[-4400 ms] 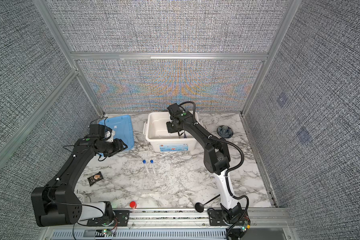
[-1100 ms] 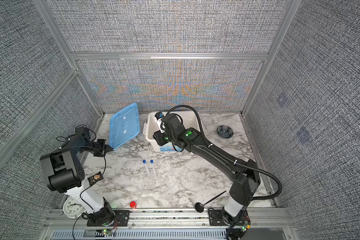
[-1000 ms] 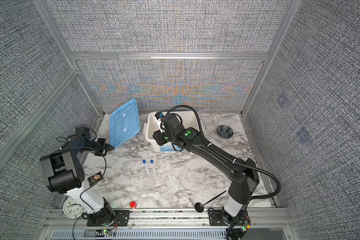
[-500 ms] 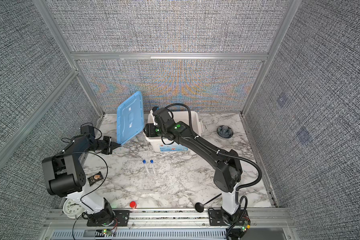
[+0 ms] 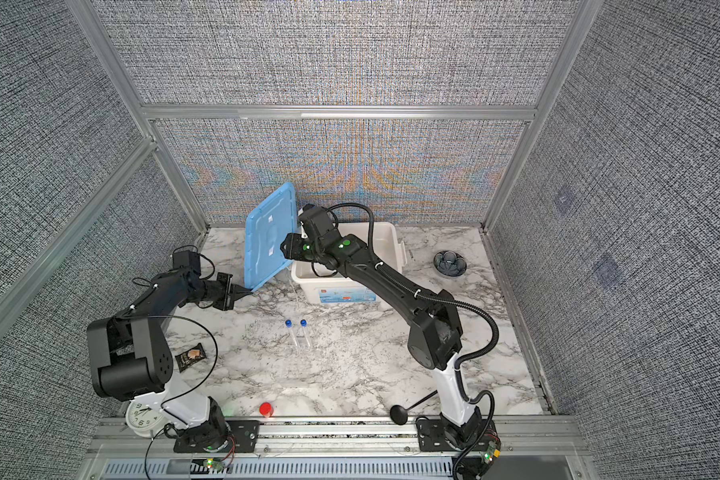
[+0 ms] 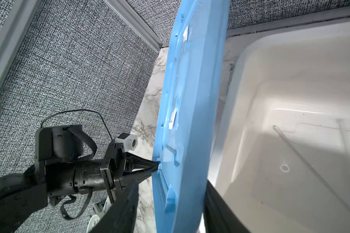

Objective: Organize the chemistry lab equipment
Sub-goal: 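Grasp the raised lid edge with the right gripper while the left holds it, then lift the blue lid with both grippers and swing it over the bin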

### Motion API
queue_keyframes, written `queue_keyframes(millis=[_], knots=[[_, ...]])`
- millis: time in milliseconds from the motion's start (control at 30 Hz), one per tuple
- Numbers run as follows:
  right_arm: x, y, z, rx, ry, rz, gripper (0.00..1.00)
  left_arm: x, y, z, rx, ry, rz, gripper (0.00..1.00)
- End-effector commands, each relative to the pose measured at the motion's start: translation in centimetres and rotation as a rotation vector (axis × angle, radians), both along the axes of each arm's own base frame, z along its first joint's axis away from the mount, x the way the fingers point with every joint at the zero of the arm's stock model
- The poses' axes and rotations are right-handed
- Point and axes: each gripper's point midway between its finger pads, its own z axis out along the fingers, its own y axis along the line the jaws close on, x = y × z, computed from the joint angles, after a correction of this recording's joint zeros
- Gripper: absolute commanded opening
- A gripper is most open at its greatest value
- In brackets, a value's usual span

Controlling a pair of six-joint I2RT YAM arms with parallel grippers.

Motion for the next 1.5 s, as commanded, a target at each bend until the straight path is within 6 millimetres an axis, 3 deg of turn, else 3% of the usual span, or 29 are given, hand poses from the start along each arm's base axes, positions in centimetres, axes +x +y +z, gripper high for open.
queue_keyframes(millis=[0, 200, 367, 533, 767, 1000, 1267, 1367, 1467], knots=[[0.1, 0.4, 1.0, 0.046, -0.001, -0.001, 0.48, 0.9, -0.4, 1.4, -0.02, -0.068, -0.02, 0.0], [0.1, 0.4, 0.5, 0.049, 0.009, -0.006, 0.38, 1.0, -0.6, 1.8, -0.019, -0.079, -0.024, 0.0], [0.1, 0.4, 0.5, 0.063, 0.002, -0.008, 0.25, 0.9, -0.7, 1.9, -0.018, -0.082, -0.025, 0.0], [0.1, 0.1, 0.8, 0.064, -0.015, -0.017, 0.2, 0.9, -0.6, 2.0, -0.012, -0.079, -0.025, 0.01], [0.3, -1.3, 1.5, 0.049, -0.072, -0.063, 0.14, 0.9, -0.7, 3.0, -0.011, -0.114, -0.036, 0.27], [0.2, -3.2, 4.1, 0.065, -0.184, -0.093, 0.13, 0.4, -1.1, 4.7, -0.012, -0.164, -0.067, 0.49], [-0.6, -7.2, 8.9, 0.041, -0.383, -0.08, 0.13, -1.9, -0.5, 9.5, 0.168, -0.338, -0.172, 0.78], [-1.0, -9.6, 10.2, 0.008, -0.461, -0.071, 0.13, -2.3, -0.3, 11.8, 0.249, -0.444, -0.217, 0.99], [-2.1, -11.4, 11.3, -0.063, -0.546, 0.011, 0.13, -2.5, -0.2, 14.2, 0.321, -0.563, -0.242, 0.99]])
